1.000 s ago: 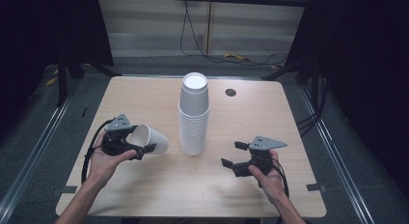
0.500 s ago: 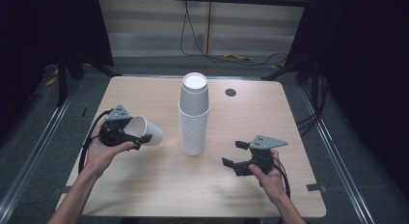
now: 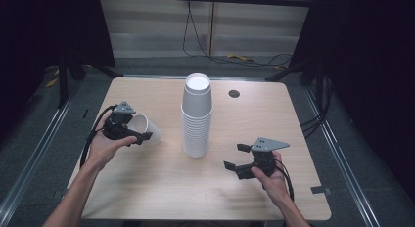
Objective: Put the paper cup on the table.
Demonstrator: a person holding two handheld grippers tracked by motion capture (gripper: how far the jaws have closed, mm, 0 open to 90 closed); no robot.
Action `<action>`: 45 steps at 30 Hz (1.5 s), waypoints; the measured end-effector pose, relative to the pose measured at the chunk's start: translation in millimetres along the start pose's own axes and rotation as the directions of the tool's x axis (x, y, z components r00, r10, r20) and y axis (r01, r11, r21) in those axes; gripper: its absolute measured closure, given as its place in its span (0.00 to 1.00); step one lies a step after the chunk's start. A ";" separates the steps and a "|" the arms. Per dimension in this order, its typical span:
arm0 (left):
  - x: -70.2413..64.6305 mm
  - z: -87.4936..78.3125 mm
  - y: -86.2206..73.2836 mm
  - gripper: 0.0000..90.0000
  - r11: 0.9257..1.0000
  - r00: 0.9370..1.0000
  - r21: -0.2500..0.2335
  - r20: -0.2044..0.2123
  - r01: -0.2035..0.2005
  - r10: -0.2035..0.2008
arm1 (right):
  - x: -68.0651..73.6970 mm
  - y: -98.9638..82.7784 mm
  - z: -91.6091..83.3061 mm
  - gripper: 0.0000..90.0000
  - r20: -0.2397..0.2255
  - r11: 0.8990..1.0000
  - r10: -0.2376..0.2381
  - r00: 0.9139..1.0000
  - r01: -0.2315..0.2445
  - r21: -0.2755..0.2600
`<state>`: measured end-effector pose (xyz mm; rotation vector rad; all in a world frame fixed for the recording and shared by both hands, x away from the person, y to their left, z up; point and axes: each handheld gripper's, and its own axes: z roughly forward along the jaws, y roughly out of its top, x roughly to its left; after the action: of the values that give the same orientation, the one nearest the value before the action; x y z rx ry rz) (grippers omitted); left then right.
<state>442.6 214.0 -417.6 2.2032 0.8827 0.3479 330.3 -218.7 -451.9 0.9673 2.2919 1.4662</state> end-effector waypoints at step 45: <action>-4.2 58.5 6.8 0.06 0.993 0.997 0.096 -0.030 -0.075 0.078 | -1.0 -1.7 -1.0 0.15 0.004 0.999 0.019 1.000 -0.019 0.030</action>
<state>471.0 176.8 -453.6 2.3294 0.8506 0.3881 329.8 -220.5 -453.0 1.0017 2.3151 1.4401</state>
